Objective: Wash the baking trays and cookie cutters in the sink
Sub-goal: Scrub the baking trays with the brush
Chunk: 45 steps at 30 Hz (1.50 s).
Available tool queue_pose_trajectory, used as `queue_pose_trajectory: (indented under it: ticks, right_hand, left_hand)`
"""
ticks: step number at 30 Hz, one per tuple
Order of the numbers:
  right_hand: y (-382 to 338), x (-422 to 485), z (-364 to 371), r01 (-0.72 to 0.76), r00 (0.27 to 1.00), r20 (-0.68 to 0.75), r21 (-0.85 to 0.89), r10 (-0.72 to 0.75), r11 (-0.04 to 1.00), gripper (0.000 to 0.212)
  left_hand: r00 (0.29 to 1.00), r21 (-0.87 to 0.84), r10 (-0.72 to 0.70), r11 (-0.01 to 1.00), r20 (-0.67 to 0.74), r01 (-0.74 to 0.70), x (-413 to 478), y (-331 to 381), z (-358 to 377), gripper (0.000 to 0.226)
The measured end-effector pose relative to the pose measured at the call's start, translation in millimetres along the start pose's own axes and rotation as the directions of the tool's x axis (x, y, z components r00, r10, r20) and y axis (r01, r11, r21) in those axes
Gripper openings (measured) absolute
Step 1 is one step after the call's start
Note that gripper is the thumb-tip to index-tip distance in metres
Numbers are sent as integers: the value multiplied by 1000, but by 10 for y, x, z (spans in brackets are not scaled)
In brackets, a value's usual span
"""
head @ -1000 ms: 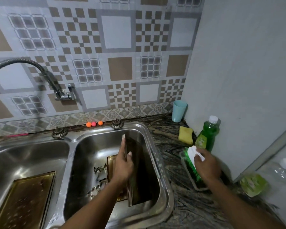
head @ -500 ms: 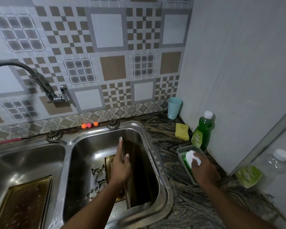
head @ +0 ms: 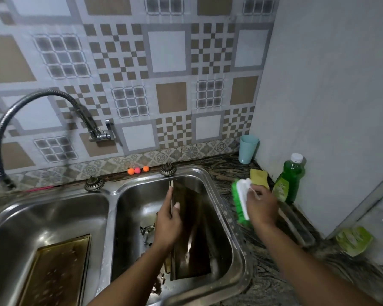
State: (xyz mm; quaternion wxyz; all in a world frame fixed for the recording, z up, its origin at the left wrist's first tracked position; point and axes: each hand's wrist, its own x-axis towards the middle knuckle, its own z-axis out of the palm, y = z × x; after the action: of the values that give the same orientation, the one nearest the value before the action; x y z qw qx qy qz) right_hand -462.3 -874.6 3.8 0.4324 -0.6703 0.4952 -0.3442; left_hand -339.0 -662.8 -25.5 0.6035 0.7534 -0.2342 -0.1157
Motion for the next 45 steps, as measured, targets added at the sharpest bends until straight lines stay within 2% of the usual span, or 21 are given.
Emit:
queue_pose_trajectory:
  ticks: [4,6,8,9,12,13,17,19,21,24,28,32,35,39,42,45]
  right_hand:
    - [-505,-532,736,34,985,164,147,-58,989,17]
    - [-714,-930,1050,124,963,213,196,-165,973,14]
    - [-784,-1255,1186,250,922,257,173,-289,953,16]
    - [-750,-1270,1225,271,920,253,143,-300,952,16]
    - [-713,-1117,1271,116,979,163,58,-125,991,15]
    - [-782,-1168,1326,120,981,146,82,-131,989,16]
    - [-1002,-1700,1605,309,885,300,197,-357,931,19]
    - [-849,-1710,1658,251,922,268,133,-279,959,16]
    - [-766,-1766,1674,180,960,197,104,-197,978,13]
    - [-792,-2107,1695,267,916,255,195,-311,944,14]
    - [-611,-2115,1628,171,970,143,167,-195,971,13]
    - [-578,-2342,1576,268,914,253,206,-316,941,16]
    - [-437,-2245,1491,203,957,172,173,-233,964,15]
    - [-309,-2337,1407,248,911,290,184,-294,951,16]
    - [-91,-2138,1257,174,952,234,114,-196,978,22]
    - [-142,-2135,1199,237,911,299,184,-284,954,20]
  left_hand:
    - [996,-16,56,998,-65,-57,0,29,-170,55]
    - [994,-55,26,998,-104,-32,7,11,-275,53]
    - [985,-115,-33,993,-171,13,-4,-40,-438,52]
    - [980,-127,-46,992,-193,22,-23,-72,-530,52]
    - [987,-96,-23,995,-157,8,-132,-40,-742,52]
    - [990,-81,-13,997,-142,2,-136,-22,-796,51]
    - [972,-153,-90,987,-216,57,46,-179,-1077,49]
    - [962,-150,-116,985,-247,80,-38,-219,-1187,50]
    - [965,-114,-81,992,-248,54,-113,-230,-1258,50]
    - [944,-173,-129,982,-302,78,72,-343,-1393,52]
    - [945,-187,-127,980,-302,72,162,-360,-1531,49]
    - [939,-239,-154,968,-308,81,243,-305,-1544,48]
    - [932,-275,-177,957,-317,88,195,-374,-1539,49]
    - [933,-266,-205,956,-297,125,244,-358,-1450,49]
    - [918,-295,-206,950,-340,104,251,-385,-1434,50]
    - [909,-313,-219,944,-355,105,322,-313,-1286,49]
